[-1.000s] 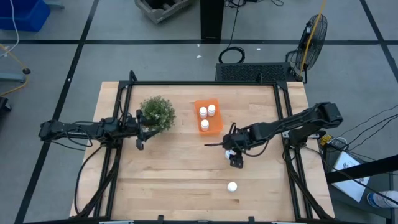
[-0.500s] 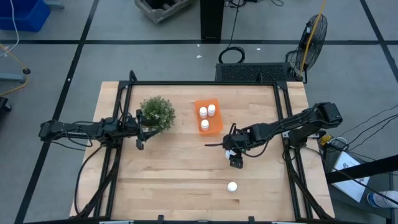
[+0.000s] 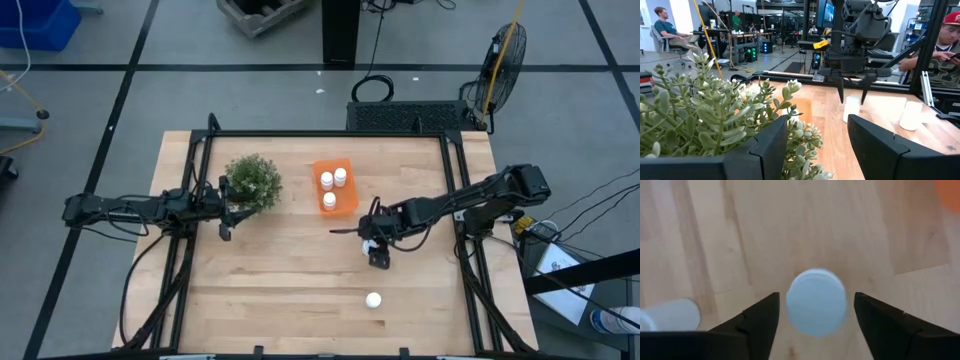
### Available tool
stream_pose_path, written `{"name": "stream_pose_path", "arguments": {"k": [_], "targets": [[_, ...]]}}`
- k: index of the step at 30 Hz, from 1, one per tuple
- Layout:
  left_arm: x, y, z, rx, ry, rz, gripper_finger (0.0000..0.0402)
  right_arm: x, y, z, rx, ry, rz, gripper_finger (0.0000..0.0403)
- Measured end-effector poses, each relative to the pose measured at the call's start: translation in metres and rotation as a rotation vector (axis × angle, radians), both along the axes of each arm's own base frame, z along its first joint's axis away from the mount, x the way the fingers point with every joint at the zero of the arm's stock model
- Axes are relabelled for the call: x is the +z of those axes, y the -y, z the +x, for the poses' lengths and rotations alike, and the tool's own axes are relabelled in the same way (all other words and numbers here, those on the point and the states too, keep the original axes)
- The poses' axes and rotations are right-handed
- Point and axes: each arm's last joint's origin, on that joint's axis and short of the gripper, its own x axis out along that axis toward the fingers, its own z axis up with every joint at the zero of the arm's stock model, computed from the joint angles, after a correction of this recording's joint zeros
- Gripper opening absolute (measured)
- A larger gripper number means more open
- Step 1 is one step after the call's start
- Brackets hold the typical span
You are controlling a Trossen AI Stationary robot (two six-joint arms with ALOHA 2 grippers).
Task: Pick and place pill bottles into a basket
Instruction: Put the white pill bottle into the orange bin
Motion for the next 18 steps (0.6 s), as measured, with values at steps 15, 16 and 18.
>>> {"name": "stream_pose_path", "arguments": {"k": [15,16,18], "targets": [[0.0,0.0,0.0,0.001,-0.001,0.0,0.0214,0.018,0.001,0.01,0.114,0.145,-0.072,0.0142],[0.0,0.0,0.0,0.0,-0.003,0.0,0.0214,0.024,0.002,0.012,0.12,0.165,-0.083,0.0142],[0.0,0.0,0.0,0.001,-0.006,0.001,0.0214,0.045,0.007,0.018,0.131,0.243,-0.11,0.0142]]}}
